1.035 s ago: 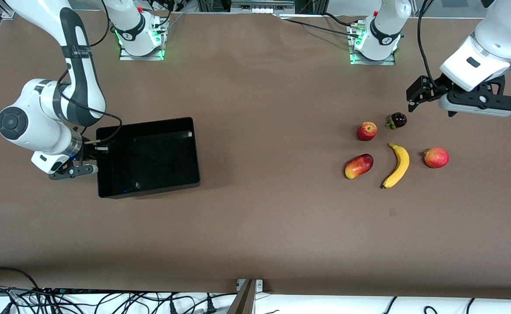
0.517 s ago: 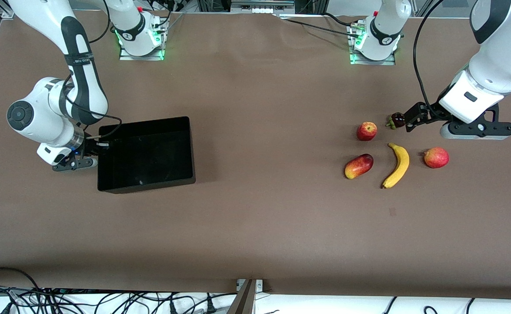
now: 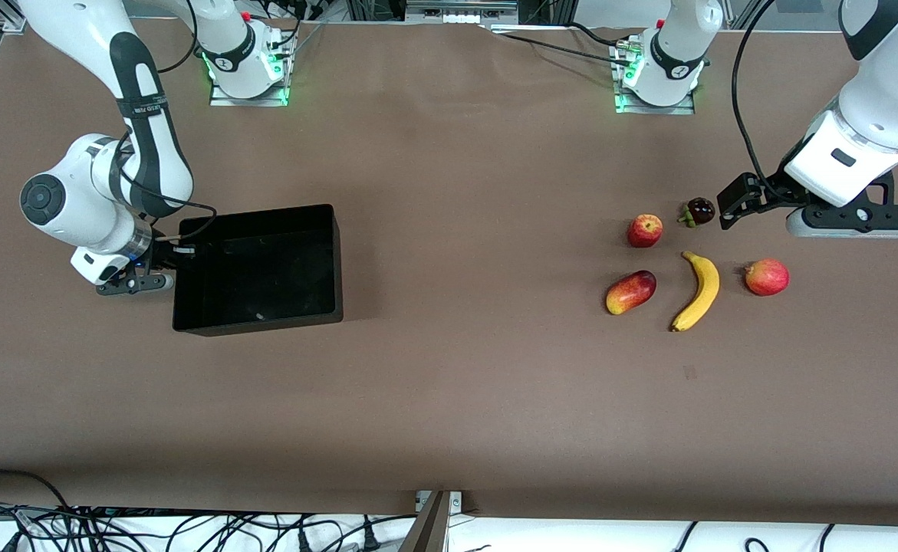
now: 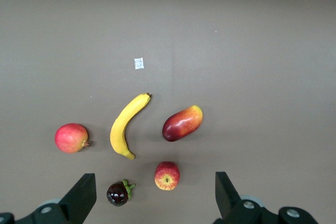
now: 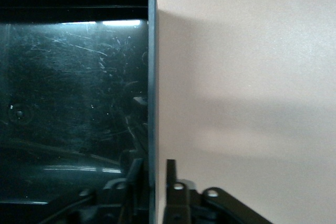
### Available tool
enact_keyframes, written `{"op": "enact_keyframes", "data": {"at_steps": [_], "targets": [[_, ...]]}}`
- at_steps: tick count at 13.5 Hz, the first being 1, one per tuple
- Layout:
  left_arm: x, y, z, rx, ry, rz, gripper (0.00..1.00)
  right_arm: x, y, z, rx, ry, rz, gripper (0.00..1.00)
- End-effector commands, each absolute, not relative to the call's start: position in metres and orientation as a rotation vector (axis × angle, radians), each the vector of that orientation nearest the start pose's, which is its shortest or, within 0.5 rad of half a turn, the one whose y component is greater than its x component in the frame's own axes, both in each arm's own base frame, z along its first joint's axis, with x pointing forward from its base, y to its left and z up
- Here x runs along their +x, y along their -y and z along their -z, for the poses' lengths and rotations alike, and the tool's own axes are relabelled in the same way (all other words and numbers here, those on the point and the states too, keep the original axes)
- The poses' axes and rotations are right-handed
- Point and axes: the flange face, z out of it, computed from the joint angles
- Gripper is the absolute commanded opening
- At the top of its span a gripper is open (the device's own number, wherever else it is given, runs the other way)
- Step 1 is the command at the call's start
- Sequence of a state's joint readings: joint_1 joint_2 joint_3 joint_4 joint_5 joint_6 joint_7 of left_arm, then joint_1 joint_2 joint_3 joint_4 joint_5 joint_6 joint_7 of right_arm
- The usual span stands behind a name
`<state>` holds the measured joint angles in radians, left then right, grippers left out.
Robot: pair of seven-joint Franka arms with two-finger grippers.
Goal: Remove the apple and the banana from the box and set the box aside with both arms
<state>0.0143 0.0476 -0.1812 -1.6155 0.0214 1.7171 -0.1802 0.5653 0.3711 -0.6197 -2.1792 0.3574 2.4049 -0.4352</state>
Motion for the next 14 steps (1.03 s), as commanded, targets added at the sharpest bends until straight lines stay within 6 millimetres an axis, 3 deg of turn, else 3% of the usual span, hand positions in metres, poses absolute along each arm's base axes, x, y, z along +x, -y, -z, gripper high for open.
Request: {"op": "enact_keyframes", "data": {"at_steps": [1, 3, 6, 9, 11, 13, 14], "targets": [[0.561, 0.09, -0.593, -3.131, 0.014, -0.058, 1.0, 0.556, 0.025, -0.267, -3.064, 0.226, 0.001, 1.0], [0.553, 0.104, -0.592, -3.113, -0.015, -0.1, 1.0, 0.571, 0.017, -0.293, -3.035, 0.254, 0.017, 1.0], [0.554, 0.105, -0.596, -3.128, -0.029, -0.083, 1.0, 0.602, -0.003, -0.357, -2.968, 0.311, -0.031, 1.0], [0.552, 0.107, -0.606, -3.129, -0.039, -0.069, 1.0, 0.618, -0.046, -0.416, -2.975, 0.232, -0.105, 1.0], [0.554, 0.102, -0.608, -3.13, -0.024, -0.062, 1.0, 0.616, -0.085, -0.452, -3.055, 0.207, -0.121, 1.0], [0.554, 0.101, -0.608, -3.131, -0.019, -0.069, 1.0, 0.6, -0.097, -0.489, -3.119, 0.202, -0.166, 1.0], [0.552, 0.103, -0.609, -3.129, -0.026, -0.083, 1.0, 0.591, -0.093, -0.51, -3.123, 0.212, -0.143, 1.0]]}}
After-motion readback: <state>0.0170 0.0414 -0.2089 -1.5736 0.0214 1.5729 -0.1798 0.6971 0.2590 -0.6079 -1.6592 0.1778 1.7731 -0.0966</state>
